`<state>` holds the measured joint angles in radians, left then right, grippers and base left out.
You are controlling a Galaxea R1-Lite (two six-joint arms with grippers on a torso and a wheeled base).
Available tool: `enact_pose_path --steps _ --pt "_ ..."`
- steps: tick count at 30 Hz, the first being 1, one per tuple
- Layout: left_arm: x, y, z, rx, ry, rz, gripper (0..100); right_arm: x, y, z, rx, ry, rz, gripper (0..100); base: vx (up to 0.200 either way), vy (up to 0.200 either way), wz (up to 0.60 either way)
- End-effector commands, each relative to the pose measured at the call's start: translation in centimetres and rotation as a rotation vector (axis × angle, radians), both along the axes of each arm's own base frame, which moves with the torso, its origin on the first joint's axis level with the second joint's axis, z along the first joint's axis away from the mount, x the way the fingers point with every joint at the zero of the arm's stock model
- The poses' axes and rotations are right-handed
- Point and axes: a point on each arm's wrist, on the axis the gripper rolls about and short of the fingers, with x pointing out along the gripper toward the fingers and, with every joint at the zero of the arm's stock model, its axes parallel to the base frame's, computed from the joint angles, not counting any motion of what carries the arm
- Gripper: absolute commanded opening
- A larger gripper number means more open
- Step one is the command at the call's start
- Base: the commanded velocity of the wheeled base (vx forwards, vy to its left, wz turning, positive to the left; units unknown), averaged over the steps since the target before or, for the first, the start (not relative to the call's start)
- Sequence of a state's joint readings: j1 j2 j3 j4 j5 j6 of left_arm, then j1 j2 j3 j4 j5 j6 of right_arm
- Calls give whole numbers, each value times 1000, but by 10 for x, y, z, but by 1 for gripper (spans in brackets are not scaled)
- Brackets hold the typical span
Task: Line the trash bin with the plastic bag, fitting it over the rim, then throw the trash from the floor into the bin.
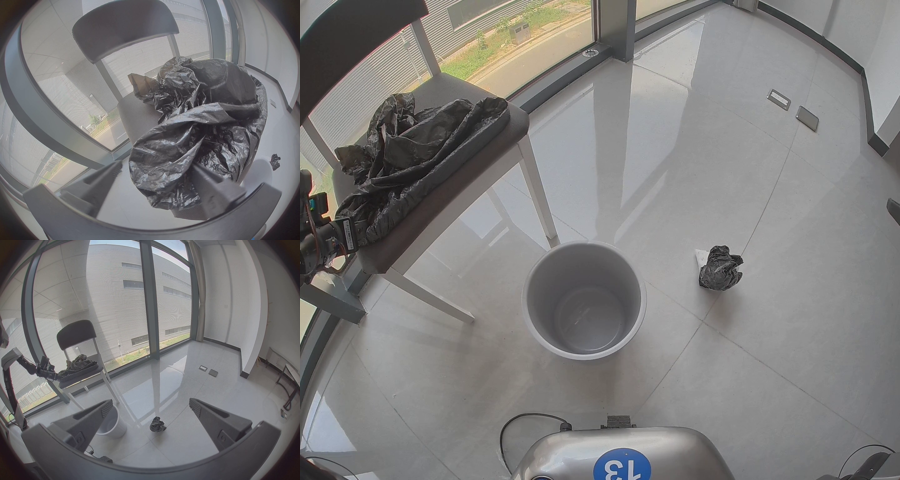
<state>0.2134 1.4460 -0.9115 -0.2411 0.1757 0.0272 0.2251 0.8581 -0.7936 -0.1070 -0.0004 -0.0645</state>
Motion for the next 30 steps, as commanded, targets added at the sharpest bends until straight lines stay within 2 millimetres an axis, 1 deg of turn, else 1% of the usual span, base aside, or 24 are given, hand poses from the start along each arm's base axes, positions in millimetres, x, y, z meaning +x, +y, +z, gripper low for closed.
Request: enact_pose_path --steps 1,8,13,15,17,21,24,27,28,30 --pt "0 0 -2 -1 6 -1 0 -2 0 0 0 -5 1 100 0 0 0" --pt "-7 -6 -13 -3 42 -20 0 -2 0 -1 0 0 1 100 0 0 0" --pt "-5 -14 -11 14 39 -27 0 -1 0 -2 -2 4 1 100 0 0 0" --pt "-5 -17 -10 27 39 -13 0 -2 0 -2 -1 4 1 100 0 0 0" --pt "-3 -25 -8 50 35 13 0 -1 0 -4 -3 12 -1 100 0 0 0" --pt "-5 -33 -6 75 34 59 0 -2 0 -9 -7 23 -1 100 0 0 0" --pt "-12 -44 1 67 -4 23 0 -2 -1 -13 -10 35 -1 100 0 0 0" --pt "-12 -48 6 61 -31 -1 0 -1 0 -13 -17 38 -1 100 0 0 0" --pt "-13 -52 13 58 -76 -16 0 -1 0 -13 -23 34 -1 100 0 0 0" --pt "-15 -56 17 52 -106 -31 0 0 0 -13 -28 34 -1 100 0 0 0"
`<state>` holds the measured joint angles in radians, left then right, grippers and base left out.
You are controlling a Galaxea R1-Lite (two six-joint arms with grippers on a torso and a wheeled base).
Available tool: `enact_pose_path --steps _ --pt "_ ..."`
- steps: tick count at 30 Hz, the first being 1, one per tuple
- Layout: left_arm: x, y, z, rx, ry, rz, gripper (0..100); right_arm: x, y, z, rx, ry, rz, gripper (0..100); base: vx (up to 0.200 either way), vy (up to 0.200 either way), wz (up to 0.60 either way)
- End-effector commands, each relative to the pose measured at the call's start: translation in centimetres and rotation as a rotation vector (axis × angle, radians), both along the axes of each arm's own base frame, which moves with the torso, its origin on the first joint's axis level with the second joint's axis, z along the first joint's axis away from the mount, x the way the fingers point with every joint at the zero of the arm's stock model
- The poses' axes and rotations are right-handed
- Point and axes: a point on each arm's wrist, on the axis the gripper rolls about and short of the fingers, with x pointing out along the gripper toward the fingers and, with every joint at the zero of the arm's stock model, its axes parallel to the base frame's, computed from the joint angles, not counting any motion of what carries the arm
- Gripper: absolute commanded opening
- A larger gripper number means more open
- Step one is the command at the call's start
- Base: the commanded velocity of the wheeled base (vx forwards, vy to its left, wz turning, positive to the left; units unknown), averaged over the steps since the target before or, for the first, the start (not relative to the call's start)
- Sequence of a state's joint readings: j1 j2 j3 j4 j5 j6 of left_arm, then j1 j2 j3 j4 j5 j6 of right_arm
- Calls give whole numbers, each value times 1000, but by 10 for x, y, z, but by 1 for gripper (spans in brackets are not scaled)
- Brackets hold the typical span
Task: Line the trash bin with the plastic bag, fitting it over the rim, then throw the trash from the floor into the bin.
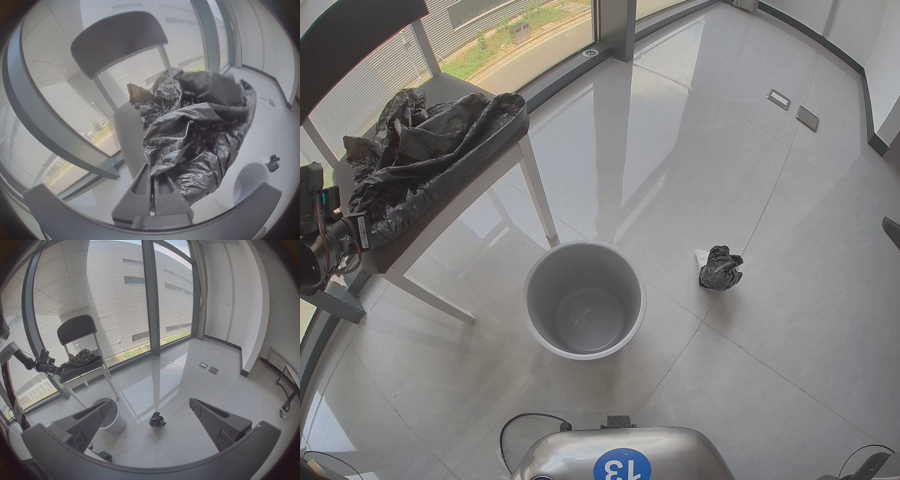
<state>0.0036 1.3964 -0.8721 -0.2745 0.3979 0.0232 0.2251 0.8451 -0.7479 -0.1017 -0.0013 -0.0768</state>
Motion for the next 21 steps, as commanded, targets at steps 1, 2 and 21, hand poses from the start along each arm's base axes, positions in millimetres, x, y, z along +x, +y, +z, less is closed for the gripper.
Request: enact_pose_path --steps 1,2,21 --pt "-8 -11 15 -9 -81 -49 0 1 0 -1 -8 3 0 100 0 0 0" --pt "-9 -12 15 -9 -82 -52 0 1 0 -1 -8 3 2 100 0 0 0" --pt "-83 -73 72 -139 -366 -523 0 68 29 -23 -53 202 129 100 0 0 0"
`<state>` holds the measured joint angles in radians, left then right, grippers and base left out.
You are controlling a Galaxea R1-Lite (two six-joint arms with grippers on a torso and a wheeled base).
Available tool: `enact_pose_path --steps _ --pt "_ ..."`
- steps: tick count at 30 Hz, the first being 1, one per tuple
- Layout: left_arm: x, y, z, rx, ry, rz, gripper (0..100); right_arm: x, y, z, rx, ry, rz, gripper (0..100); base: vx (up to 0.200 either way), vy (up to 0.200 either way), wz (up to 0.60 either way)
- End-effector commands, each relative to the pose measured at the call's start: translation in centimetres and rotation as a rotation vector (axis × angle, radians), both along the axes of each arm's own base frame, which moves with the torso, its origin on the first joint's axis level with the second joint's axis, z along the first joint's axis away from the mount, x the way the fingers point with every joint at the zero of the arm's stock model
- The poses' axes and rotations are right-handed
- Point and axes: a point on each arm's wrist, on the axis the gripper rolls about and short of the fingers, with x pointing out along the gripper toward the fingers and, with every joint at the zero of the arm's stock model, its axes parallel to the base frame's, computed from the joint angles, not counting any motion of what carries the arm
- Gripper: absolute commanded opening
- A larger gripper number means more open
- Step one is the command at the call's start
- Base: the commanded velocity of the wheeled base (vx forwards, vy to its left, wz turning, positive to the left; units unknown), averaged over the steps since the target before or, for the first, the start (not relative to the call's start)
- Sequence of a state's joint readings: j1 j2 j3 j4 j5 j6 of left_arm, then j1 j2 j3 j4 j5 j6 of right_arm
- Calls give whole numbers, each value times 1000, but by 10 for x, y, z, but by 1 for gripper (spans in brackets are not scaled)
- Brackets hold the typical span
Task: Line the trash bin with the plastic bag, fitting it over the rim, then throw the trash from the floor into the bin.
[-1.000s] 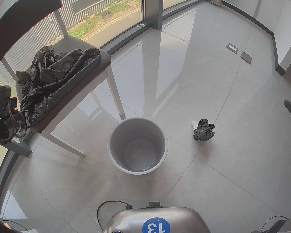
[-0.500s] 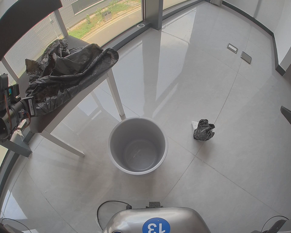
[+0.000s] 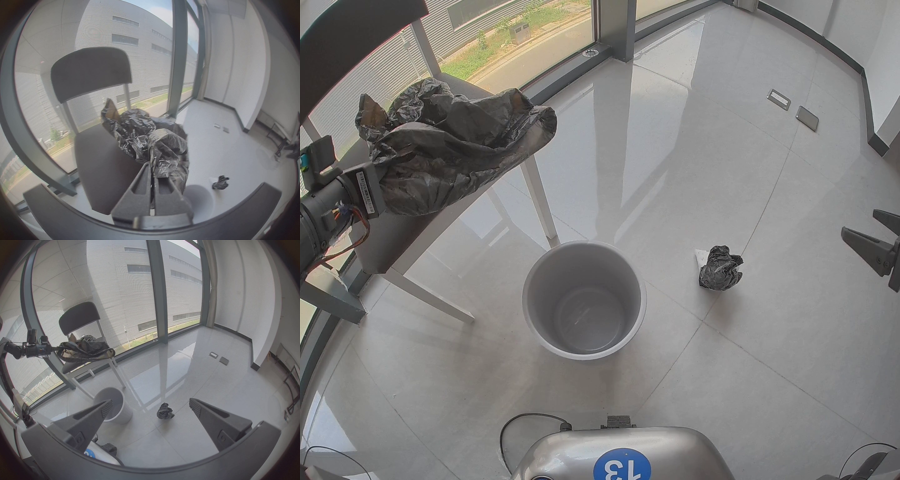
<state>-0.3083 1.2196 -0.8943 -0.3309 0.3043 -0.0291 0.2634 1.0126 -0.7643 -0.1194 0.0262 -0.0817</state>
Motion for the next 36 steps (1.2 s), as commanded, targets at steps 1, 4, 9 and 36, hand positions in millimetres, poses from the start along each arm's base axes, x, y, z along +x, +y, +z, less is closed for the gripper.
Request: enact_pose_path --steps 1,4,9,36 --pt "-33 -16 25 -44 -110 -152 0 27 16 -13 -18 79 78 100 0 0 0" --pt "-43 -25 36 -62 -143 -224 0 37 23 -18 -28 100 97 100 0 0 0" --pt "-53 -36 60 -84 -166 -309 0 49 42 -28 -45 132 163 100 0 0 0" --pt "-55 -77 122 -142 -215 -454 0 86 130 -29 -78 93 268 100 0 0 0"
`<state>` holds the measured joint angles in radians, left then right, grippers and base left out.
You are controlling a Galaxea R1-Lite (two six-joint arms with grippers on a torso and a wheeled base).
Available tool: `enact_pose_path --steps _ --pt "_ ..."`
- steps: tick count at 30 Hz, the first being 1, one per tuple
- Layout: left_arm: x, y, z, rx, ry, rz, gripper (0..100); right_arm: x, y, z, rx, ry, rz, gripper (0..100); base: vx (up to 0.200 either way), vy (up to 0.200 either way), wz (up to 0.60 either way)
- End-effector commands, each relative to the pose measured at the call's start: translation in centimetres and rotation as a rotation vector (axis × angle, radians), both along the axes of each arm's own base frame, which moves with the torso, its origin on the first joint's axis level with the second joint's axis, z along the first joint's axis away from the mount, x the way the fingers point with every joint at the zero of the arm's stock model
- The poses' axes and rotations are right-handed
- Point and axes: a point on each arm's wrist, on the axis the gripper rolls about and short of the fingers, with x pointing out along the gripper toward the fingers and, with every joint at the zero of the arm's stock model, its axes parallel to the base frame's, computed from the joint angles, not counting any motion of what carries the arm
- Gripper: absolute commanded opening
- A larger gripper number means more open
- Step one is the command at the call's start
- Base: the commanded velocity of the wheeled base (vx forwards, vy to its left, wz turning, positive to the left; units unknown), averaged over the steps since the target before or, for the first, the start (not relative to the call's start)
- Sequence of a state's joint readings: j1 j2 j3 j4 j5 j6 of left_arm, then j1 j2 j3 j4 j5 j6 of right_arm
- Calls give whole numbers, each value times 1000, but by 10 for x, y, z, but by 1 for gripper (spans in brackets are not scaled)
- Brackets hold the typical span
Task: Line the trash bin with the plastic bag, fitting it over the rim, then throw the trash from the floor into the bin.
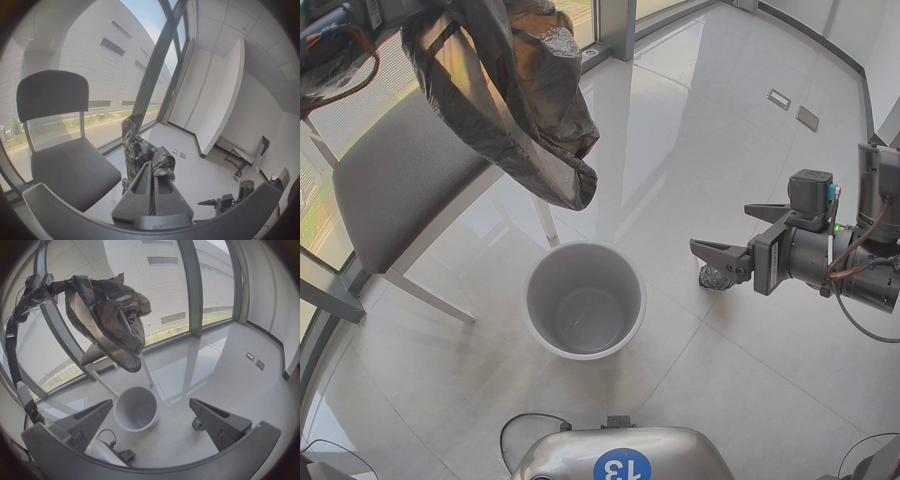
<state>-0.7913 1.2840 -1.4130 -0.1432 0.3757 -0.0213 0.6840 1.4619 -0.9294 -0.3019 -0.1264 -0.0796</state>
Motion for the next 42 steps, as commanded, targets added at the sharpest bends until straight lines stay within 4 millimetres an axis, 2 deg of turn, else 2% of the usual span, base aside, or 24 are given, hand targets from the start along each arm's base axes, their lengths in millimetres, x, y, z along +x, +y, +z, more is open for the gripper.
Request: enact_pose_path --steps 1,8,11,20,26,29,30,33,36,42 --pt "-5 -9 10 6 7 -52 0 15 7 -8 0 3 -1 100 0 0 0" --pt "-8 -14 15 -3 7 -64 0 31 26 -4 29 -51 78 100 0 0 0" --pt "-7 -15 16 -6 5 -64 0 36 42 -3 29 -57 110 100 0 0 0" --pt "-13 -23 25 -28 -14 -115 0 56 64 -17 22 -52 122 100 0 0 0" --pt "-19 -29 32 -46 -21 -153 0 75 67 -23 27 -71 99 100 0 0 0" --pt "-20 -33 32 -46 -18 -164 0 90 67 -20 50 -102 97 100 0 0 0" --pt "-21 -35 31 -46 -15 -175 0 101 68 -13 73 -138 93 100 0 0 0" --pt "-24 -37 31 -47 -12 -185 0 114 68 -3 97 -183 72 100 0 0 0" --pt "-25 -36 30 -50 -5 -180 0 117 66 10 118 -217 63 100 0 0 0" --pt "-28 -38 31 -52 -6 -197 0 118 67 10 118 -218 66 100 0 0 0"
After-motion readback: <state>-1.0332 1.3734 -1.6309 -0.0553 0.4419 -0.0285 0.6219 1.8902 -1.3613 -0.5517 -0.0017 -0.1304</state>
